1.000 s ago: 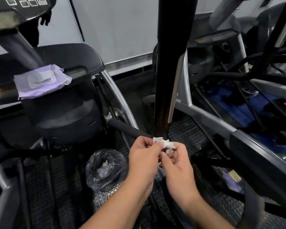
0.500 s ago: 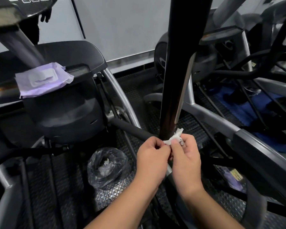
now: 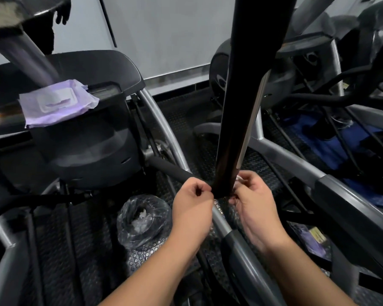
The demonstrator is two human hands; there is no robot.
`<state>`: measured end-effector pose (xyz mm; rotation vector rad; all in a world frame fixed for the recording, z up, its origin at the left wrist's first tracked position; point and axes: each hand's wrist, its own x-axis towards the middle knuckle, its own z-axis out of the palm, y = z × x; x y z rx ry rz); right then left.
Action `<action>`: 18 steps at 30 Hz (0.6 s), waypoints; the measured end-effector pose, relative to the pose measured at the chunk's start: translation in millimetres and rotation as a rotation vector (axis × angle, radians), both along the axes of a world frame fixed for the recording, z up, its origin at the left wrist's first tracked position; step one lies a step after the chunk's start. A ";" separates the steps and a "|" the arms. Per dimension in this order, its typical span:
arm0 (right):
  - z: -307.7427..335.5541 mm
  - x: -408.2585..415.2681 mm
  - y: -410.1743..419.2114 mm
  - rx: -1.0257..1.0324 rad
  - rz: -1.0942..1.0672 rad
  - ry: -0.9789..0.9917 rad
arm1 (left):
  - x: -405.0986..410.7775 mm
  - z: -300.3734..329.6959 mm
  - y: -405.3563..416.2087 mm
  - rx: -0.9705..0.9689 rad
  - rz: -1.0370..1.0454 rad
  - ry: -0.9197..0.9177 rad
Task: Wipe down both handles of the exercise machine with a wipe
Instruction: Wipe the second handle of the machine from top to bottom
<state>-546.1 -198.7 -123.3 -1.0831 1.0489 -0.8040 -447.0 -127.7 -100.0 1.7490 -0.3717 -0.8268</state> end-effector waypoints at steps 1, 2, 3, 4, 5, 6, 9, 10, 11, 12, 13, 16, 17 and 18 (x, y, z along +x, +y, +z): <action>-0.8 1.6 -4.6 0.026 0.033 -0.007 | 1.1 -0.9 -1.7 0.007 0.002 -0.002; 0.3 4.1 -8.0 0.062 0.069 -0.015 | 2.3 -1.6 -2.7 0.011 0.000 -0.001; 2.7 6.7 -11.8 0.097 0.105 -0.023 | 3.5 -2.5 -3.5 0.007 -0.004 0.000; 4.3 8.2 -17.3 0.115 0.127 -0.032 | 5.2 -3.3 -3.8 -0.001 -0.010 -0.001; 6.9 9.3 -23.8 0.120 0.146 -0.045 | 7.1 -4.3 -4.5 -0.006 -0.015 -0.009; 10.6 9.7 -29.9 0.122 0.157 -0.064 | 9.3 -5.3 -5.0 -0.006 -0.016 -0.021; 14.5 13.4 -42.2 0.120 0.263 -0.033 | 12.5 -8.1 -4.4 0.015 -0.011 -0.048; 15.4 15.0 -43.2 0.113 0.330 0.007 | 13.1 -9.0 -2.6 0.026 -0.014 -0.053; 16.9 16.6 -44.4 0.106 0.387 0.042 | 13.7 -9.6 -0.7 0.033 -0.018 -0.060; 18.0 17.0 -47.6 0.108 0.431 0.055 | 14.2 -9.6 1.1 0.032 -0.021 -0.064; 20.7 17.6 -51.3 0.114 0.462 0.044 | 15.1 -9.6 2.0 0.028 -0.023 -0.068; 26.8 20.5 -60.0 0.180 0.561 0.009 | 18.8 -10.1 3.1 0.039 -0.035 -0.113; 27.0 23.2 -62.0 0.188 0.594 0.048 | 19.5 -10.4 2.9 0.035 -0.040 -0.119; 27.5 26.1 -64.4 0.174 0.632 0.102 | 20.4 -10.5 2.3 0.022 -0.048 -0.119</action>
